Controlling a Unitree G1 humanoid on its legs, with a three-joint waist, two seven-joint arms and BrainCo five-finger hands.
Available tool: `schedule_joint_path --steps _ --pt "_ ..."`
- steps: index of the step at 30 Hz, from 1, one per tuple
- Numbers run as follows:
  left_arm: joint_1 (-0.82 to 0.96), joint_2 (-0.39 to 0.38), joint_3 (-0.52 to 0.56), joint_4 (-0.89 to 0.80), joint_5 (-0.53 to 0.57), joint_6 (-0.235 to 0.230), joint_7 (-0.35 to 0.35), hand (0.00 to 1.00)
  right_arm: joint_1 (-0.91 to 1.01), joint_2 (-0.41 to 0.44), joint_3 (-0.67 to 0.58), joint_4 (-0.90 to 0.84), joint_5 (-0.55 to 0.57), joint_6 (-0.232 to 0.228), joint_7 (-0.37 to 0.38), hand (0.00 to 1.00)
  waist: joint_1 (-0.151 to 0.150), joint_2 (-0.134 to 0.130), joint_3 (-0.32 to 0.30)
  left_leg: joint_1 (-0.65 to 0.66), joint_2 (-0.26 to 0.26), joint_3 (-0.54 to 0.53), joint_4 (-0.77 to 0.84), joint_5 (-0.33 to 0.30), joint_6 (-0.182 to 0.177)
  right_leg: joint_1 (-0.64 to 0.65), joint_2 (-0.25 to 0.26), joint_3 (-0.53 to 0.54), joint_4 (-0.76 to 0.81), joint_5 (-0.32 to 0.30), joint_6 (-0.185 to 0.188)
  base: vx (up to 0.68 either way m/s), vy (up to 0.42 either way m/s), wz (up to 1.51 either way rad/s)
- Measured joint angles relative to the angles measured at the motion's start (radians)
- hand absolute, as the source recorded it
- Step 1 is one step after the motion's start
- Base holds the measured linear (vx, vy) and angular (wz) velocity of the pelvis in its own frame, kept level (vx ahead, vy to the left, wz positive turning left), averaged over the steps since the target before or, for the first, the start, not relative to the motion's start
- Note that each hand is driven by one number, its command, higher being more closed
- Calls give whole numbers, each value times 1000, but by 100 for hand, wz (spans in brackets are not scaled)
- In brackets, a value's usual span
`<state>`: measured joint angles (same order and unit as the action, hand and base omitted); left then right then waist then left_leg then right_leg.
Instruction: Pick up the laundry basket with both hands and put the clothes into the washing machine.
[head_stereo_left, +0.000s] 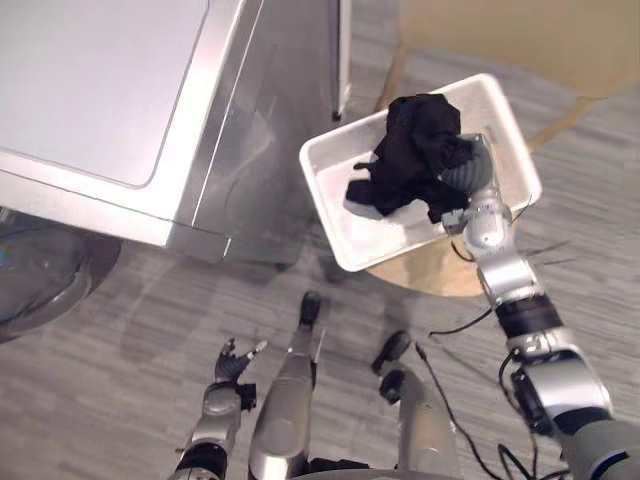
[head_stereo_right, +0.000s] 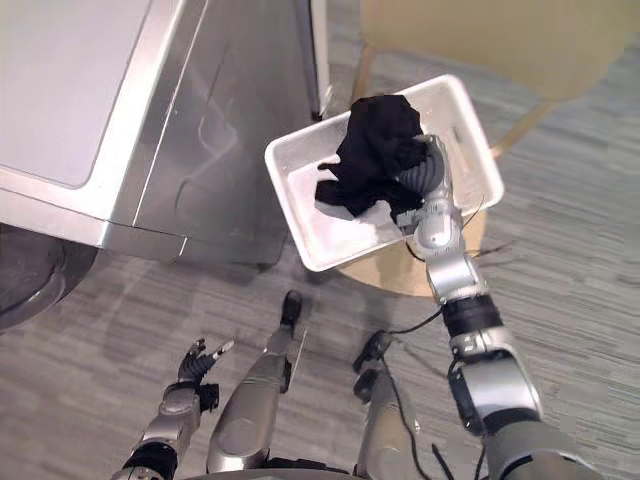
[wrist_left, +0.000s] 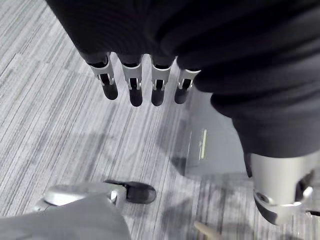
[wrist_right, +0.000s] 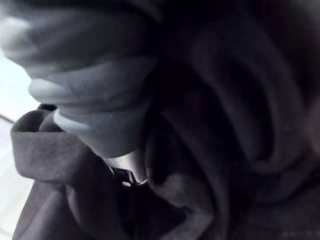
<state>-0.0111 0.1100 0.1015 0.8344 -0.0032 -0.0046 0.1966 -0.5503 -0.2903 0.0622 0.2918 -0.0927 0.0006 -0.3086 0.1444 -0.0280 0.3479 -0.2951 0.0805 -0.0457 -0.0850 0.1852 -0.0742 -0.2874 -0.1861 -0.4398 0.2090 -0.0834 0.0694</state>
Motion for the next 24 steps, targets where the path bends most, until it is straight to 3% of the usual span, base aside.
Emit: schedule_joint_path --steps 2,7,13,15,17,19,20,22,23,24 --pt "38 1 11 4 8 8 0 0 134 78 -12 -108 50 -30 5 100 -6 -6 -63 46 6 20 -7 -16 2 53 16 9 -47 20 1 56 -21 -23" --pt "92 -1 20 22 17 22 -1 0 309 155 -4 -259 105 -68 56 100 -23 -4 -158 129 7 47 -8 -43 3 147 36 40 -122 50 7 77 -3 -18" --pt "161 -16 27 6 17 22 -2 0 358 178 26 -284 101 -80 120 100 -27 3 -187 228 7 127 -6 -72 3 173 34 137 -80 52 9 38 10 -43" --pt "172 -19 27 -27 17 21 -2 0 382 176 22 -285 91 -80 135 100 -51 6 -187 223 6 105 24 -79 11 151 29 195 6 43 14 -18 46 24" --pt "166 -21 28 -71 17 20 -2 0 413 175 4 -320 81 -80 137 100 -58 5 -186 204 8 74 53 -94 23 152 27 286 74 -15 75 -49 9 67" --pt "170 -27 29 -160 18 16 -2 0 421 176 2 -365 58 -84 134 100 -74 -5 -193 185 -23 9 82 -92 23 147 33 396 347 -161 86 -63 -156 115" --pt "175 -25 34 -208 18 16 0 0 413 173 8 -378 45 -93 135 100 -61 -16 -207 150 -38 -8 115 -94 21 147 33 423 322 -200 72 -97 -244 88" --pt "186 -55 35 -300 14 10 2 0 376 173 14 -400 42 -105 134 100 -18 12 -234 49 -26 -27 162 -84 6 163 68 418 162 -229 10 -176 -182 28" --pt "186 -81 15 -336 13 5 3 0 352 166 15 -401 43 -111 133 100 -16 61 -229 0 6 -61 179 -59 -12 155 107 392 139 -207 -15 -193 -121 32" --pt "188 -87 4 -360 13 3 3 0 351 162 15 -401 43 -111 131 100 -19 78 -227 -14 12 -86 179 -46 -22 150 120 372 141 -205 -21 -212 -141 69"
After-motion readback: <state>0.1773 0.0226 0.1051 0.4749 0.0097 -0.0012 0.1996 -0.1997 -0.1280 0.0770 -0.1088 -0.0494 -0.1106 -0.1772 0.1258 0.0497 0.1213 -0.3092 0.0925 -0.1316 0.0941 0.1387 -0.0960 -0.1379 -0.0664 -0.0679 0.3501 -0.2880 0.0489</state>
